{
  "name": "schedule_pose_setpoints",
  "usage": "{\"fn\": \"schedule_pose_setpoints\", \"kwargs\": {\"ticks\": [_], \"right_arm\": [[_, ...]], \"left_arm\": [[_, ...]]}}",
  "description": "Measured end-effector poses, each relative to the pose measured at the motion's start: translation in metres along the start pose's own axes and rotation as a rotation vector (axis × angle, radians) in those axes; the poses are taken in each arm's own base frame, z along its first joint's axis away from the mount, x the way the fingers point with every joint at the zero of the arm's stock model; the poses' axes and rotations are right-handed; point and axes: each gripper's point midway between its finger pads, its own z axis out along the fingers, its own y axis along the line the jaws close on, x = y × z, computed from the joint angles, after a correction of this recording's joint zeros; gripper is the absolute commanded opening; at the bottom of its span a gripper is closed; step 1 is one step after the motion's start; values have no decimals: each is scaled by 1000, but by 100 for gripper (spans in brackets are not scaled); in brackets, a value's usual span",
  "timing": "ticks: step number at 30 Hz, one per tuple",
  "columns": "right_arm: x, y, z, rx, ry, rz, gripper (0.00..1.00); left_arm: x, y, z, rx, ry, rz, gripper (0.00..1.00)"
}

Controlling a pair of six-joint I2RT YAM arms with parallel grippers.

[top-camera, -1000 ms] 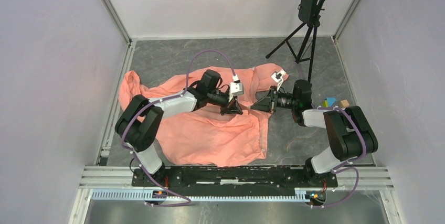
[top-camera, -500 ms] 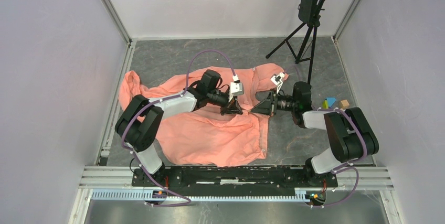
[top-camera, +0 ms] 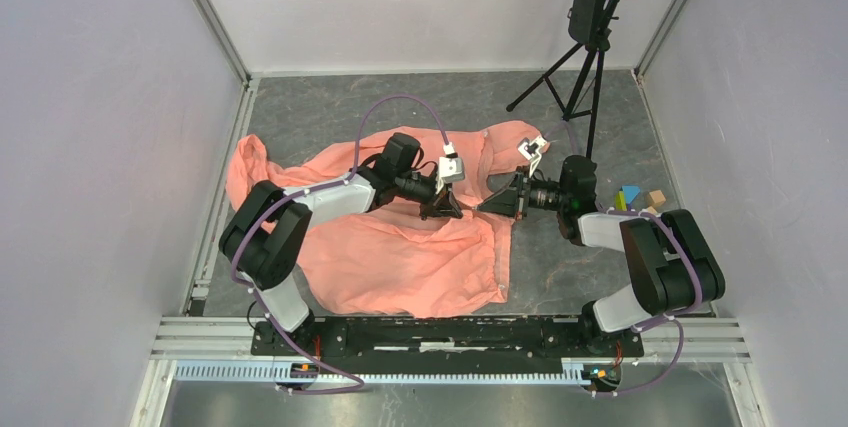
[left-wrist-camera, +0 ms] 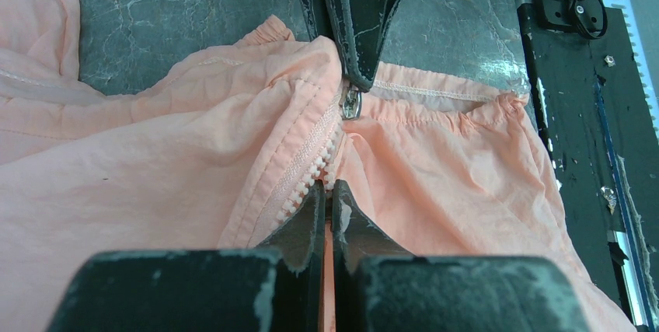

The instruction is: Zip up the jacket

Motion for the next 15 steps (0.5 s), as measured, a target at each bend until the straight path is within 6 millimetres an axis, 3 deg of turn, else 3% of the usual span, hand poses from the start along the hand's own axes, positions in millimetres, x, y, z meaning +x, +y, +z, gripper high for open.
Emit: {"fn": "schedule_pose_setpoints", "kwargs": {"ticks": [15], "right_arm": [[13, -6, 0, 16, 35, 28, 0]], "left_arm": [[0, 0, 0, 0, 0, 0, 2]]}}
